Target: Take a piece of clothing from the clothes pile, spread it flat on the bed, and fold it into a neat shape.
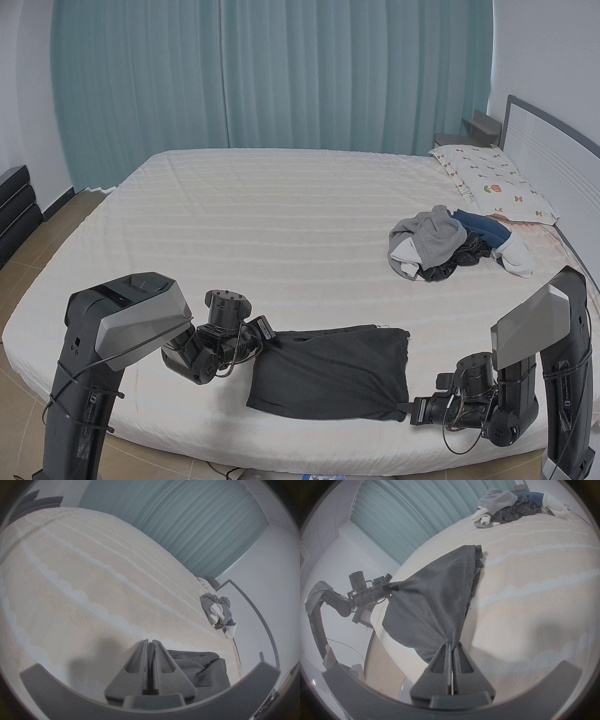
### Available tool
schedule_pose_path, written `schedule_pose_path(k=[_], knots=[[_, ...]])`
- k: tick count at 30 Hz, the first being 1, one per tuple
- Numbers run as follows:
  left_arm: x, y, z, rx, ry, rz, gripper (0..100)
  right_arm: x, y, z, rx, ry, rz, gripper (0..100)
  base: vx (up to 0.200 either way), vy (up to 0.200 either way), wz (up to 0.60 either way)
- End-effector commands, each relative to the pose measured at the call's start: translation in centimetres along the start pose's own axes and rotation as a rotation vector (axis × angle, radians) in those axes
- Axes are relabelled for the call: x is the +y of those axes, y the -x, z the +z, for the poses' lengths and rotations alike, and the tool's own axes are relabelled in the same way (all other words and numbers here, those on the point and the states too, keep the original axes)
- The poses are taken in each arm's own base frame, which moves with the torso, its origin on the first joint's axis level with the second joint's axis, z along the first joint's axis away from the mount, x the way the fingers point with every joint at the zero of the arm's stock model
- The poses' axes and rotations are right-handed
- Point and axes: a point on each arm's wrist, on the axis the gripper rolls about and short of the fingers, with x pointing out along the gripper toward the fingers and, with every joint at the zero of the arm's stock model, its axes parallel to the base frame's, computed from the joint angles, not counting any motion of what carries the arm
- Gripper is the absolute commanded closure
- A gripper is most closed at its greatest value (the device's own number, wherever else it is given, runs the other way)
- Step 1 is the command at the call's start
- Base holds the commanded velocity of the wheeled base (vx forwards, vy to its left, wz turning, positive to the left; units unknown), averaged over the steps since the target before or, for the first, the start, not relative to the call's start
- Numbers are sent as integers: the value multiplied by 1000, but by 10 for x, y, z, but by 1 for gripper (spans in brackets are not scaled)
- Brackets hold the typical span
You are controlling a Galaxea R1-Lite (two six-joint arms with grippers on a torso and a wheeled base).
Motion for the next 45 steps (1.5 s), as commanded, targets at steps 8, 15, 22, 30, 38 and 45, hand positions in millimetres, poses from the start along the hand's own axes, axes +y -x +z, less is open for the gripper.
schedule_pose_path(k=[8, 15, 22, 30, 38, 45], knots=[[-2, 1, 2, -6, 13, 0, 0, -5, 2, 3, -9, 2, 11, 100, 0, 0, 0], [-3, 13, 4, -6, 74, 4, 0, -1, 9, 21, -87, -48, 34, 0, 0, 0, 0], [7, 69, 2, 66, 92, -39, 0, -19, 20, 76, -320, -226, 56, 0, 0, 0, 0], [30, 96, -25, 262, -108, -126, 0, -22, -16, 109, -316, -234, 60, 0, 0, 0, 0], [33, 106, -41, 334, -185, -133, 0, -23, -62, 125, -279, -236, 70, 0, 0, 0, 0], [30, 111, -50, 362, -218, -141, 0, -26, -72, 116, -258, -238, 65, 0, 0, 0, 0]])
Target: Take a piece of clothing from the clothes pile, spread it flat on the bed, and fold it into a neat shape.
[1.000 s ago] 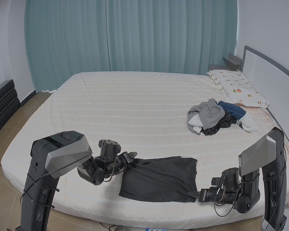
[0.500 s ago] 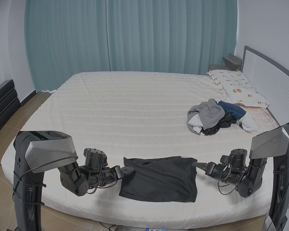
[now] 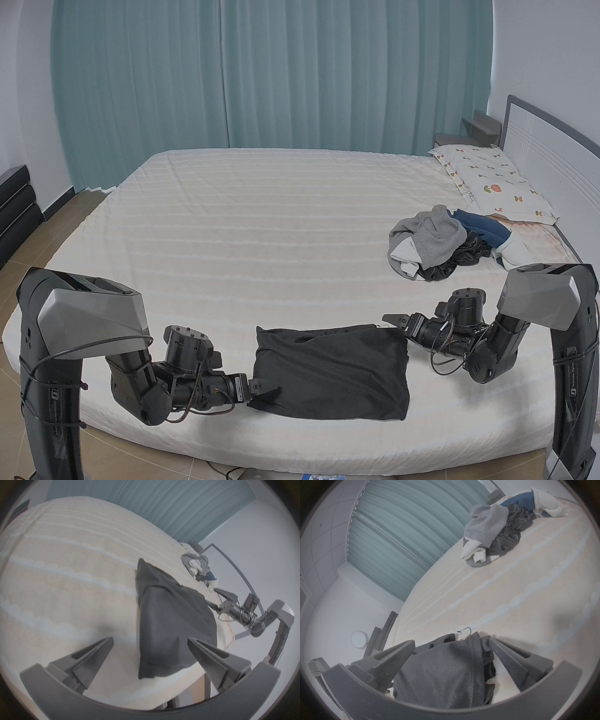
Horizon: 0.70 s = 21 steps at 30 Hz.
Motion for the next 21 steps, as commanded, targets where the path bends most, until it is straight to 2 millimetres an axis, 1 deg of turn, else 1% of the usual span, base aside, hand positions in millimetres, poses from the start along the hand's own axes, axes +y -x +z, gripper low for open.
schedule_pose_path(k=[1, 3, 9, 10, 21], knots=[[-5, 2, -8, 26, -23, -8, 0, -6, -9, -9, 22, -3, -8, 0, 0, 0, 0], [-9, 1, -14, 48, -42, -11, 0, -7, -9, -6, 2, -2, 0, 0, 0, 0, 0], [-13, -1, -16, 50, -54, -12, 0, -7, -10, -4, -7, -2, 10, 0, 0, 0, 0], [-13, -1, -16, 51, -53, -12, 100, -7, -12, -3, -13, -1, 10, 0, 0, 0, 0], [-13, 2, -16, 56, -53, -6, 100, -6, -12, -8, 1, 1, 4, 0, 0, 0, 0]])
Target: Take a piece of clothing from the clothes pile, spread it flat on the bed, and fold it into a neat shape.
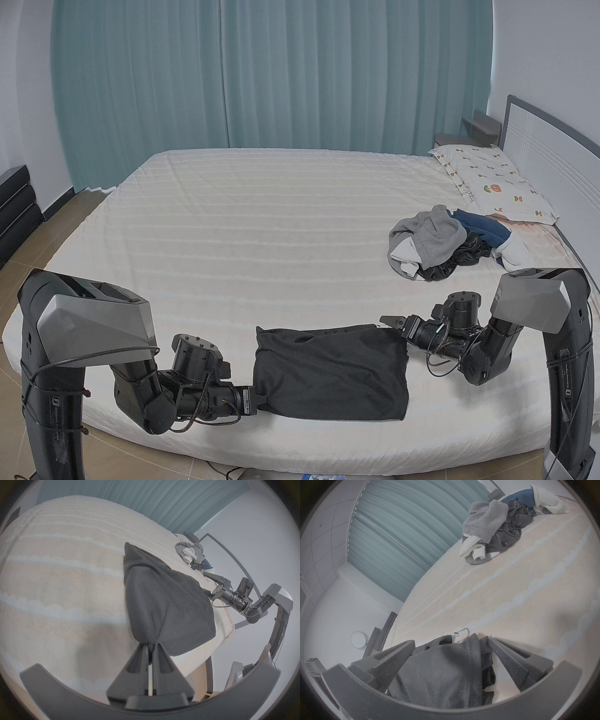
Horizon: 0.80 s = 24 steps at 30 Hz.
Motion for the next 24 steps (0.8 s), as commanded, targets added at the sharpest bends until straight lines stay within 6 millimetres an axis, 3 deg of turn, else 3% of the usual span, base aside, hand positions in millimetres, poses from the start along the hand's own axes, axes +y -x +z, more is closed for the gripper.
schedule_pose_path(k=[1, 9, 10, 24], knots=[[-1, 2, 1, -4, 0, -1, 100, 0, 0, -3, 10, 0, -2, 0, 0, 0, 0], [-1, 2, 0, -1, 0, 1, 100, 1, -2, -6, 29, 1, 1, 0, 0, 0, 0], [-1, 2, 0, -1, 0, -1, 100, 1, -2, -6, 28, 2, 2, 100, 0, 0, 0], [-2, 8, -2, 17, -7, 9, 100, -5, -3, 11, -32, -4, -5, 100, 0, 0, 0]])
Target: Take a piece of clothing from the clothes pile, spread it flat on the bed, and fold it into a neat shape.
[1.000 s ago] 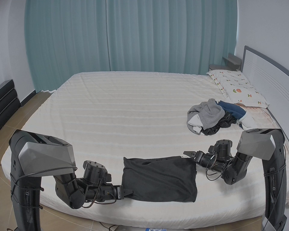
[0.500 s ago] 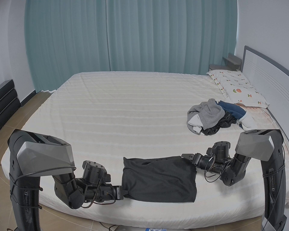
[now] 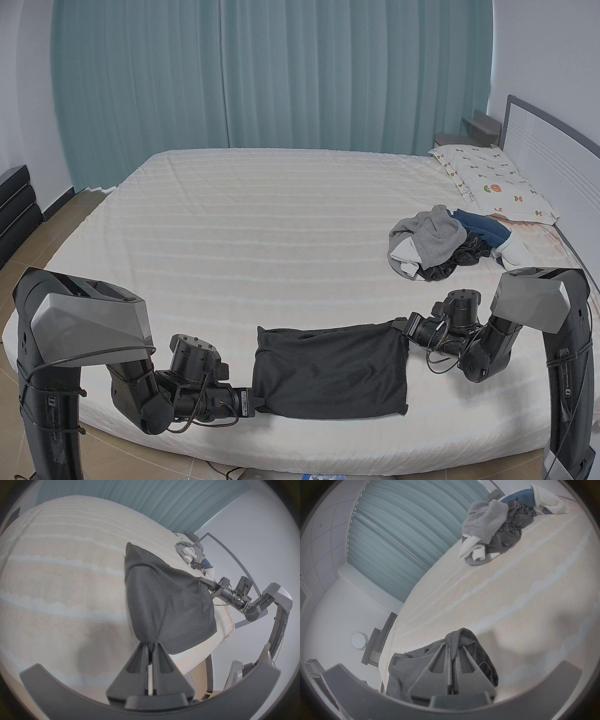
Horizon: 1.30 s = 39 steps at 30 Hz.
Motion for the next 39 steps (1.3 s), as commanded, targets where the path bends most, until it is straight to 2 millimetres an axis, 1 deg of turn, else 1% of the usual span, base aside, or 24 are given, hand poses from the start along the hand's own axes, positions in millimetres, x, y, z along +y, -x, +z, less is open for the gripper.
schedule_pose_path(k=[1, 7, 21, 22, 27, 31, 32, 33, 34, 35, 37, 39], knots=[[-1, 4, -1, 15, -12, 7, 100, -4, 0, 8, -24, -5, -3, 100, 0, 0, 0], [-2, 11, -2, 66, -28, 33, 100, -6, -2, 8, -27, -5, -3, 100, 0, 0, 0], [-3, 11, -1, 79, -23, 38, 100, -6, -3, 6, -22, -5, -1, 100, 0, 0, 0], [-3, 11, -1, 83, -21, 40, 0, -6, -3, 6, -22, -5, -1, 0, 0, 0, 0], [-4, 12, 3, 71, -12, 33, 0, -5, 1, 9, -30, -6, 2, 0, 0, 0, 0], [-7, 16, 21, 1, 31, 9, 0, 2, 17, 26, -73, -66, 14, 0, 0, 0, 0], [-7, 16, 21, 1, 31, 9, 0, 2, 17, 26, -73, -66, 14, 0, 0, 0, 0], [-11, 10, 33, -53, 87, -5, 0, 5, 24, 33, -86, -99, 22, 0, 0, 0, 0], [-13, 9, 40, -89, 107, -17, 0, 4, 26, 35, -92, -112, 20, 0, 0, 0, 0], [-13, 9, 40, -89, 107, -17, 0, 4, 26, 35, -92, -112, 20, 0, 0, 0, 0], [-7, -6, 42, -147, 158, 12, 0, -1, 28, 38, -100, -133, 9, 0, 0, 0, 0], [-5, -15, 40, -165, 151, 20, 0, -5, 30, 38, -100, -141, -3, 0, 0, 0, 0]])
